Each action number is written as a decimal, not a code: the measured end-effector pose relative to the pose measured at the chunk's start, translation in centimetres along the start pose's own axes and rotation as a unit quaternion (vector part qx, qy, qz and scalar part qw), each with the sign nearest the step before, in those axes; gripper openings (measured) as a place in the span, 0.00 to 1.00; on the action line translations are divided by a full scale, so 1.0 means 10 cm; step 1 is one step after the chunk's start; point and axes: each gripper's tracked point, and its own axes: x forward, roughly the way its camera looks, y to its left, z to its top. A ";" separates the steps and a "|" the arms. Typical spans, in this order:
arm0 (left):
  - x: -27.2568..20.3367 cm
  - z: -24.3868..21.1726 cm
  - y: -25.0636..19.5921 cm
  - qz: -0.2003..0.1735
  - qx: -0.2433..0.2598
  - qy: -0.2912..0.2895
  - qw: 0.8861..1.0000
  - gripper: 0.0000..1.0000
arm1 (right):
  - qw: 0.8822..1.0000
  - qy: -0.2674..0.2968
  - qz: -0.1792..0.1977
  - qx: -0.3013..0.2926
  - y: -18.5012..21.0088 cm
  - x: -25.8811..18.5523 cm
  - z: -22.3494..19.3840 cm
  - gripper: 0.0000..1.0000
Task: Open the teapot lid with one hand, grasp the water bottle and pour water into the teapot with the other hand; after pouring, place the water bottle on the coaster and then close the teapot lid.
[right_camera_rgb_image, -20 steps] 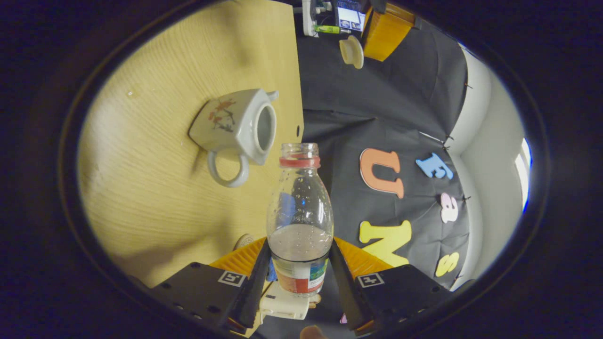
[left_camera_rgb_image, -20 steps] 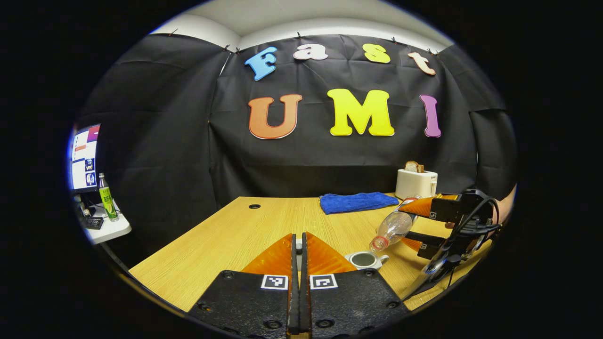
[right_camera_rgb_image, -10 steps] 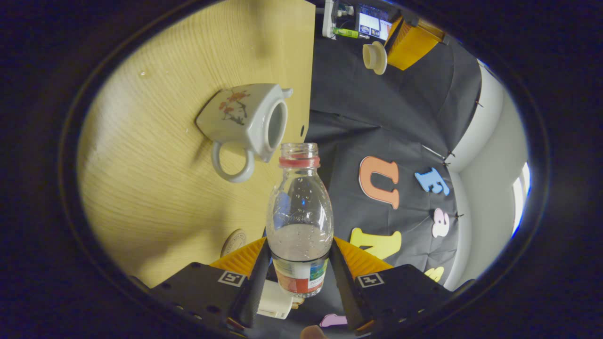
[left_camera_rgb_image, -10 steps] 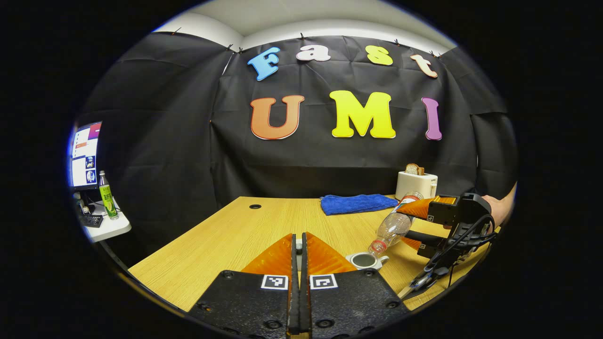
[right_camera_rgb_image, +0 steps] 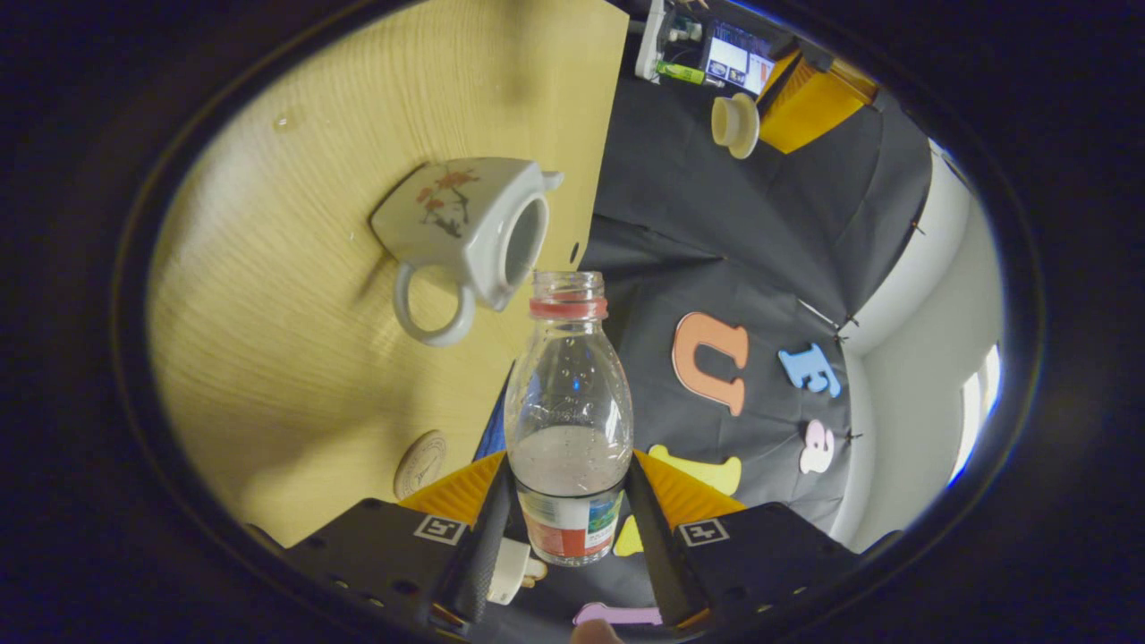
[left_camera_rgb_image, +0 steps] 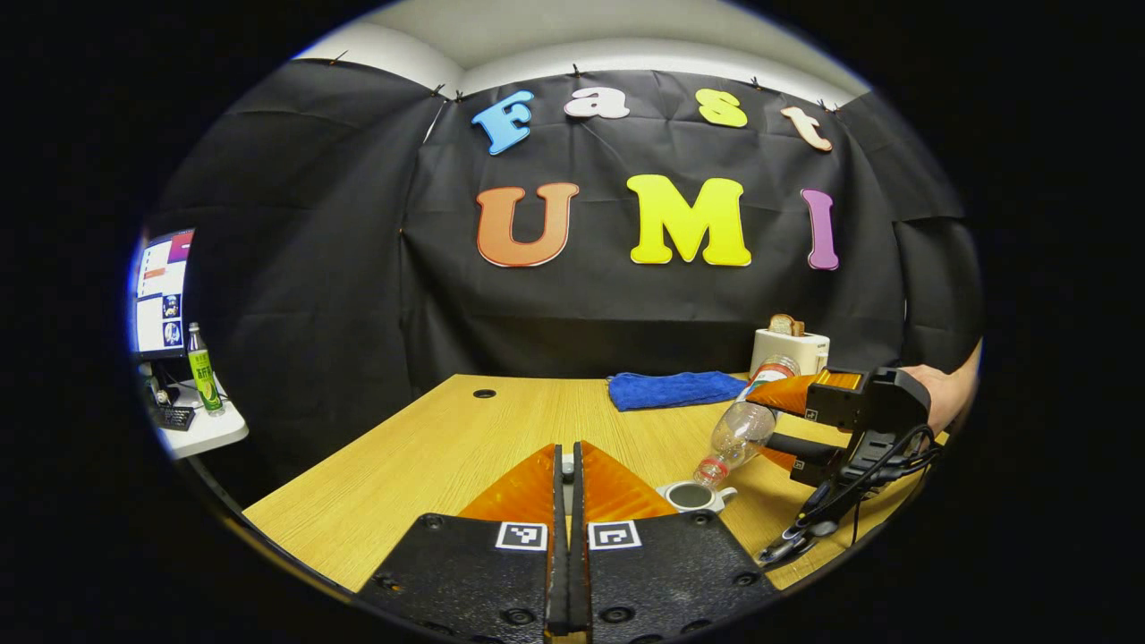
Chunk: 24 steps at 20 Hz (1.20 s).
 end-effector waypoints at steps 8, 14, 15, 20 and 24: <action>-0.01 0.02 0.03 0.001 -0.001 -0.003 1.000 0.02 | 1.000 -0.001 -0.011 -0.027 -0.08 -0.01 0.00 0.70; -0.03 0.02 0.02 -0.001 -0.001 -0.003 1.000 0.03 | 0.999 -0.005 -0.020 -0.042 -0.14 0.00 0.02 0.71; -0.03 0.02 0.03 0.000 -0.001 -0.002 1.000 0.02 | 0.999 -0.006 -0.023 -0.045 -0.16 -0.02 0.03 0.71; -0.04 0.02 0.06 0.001 -0.003 -0.003 1.000 0.02 | 0.998 -0.009 -0.031 -0.061 -0.21 -0.01 0.05 0.70; -0.04 0.03 0.05 0.001 -0.004 -0.005 1.000 0.03 | 0.996 -0.009 -0.032 -0.081 -0.21 0.00 0.06 0.70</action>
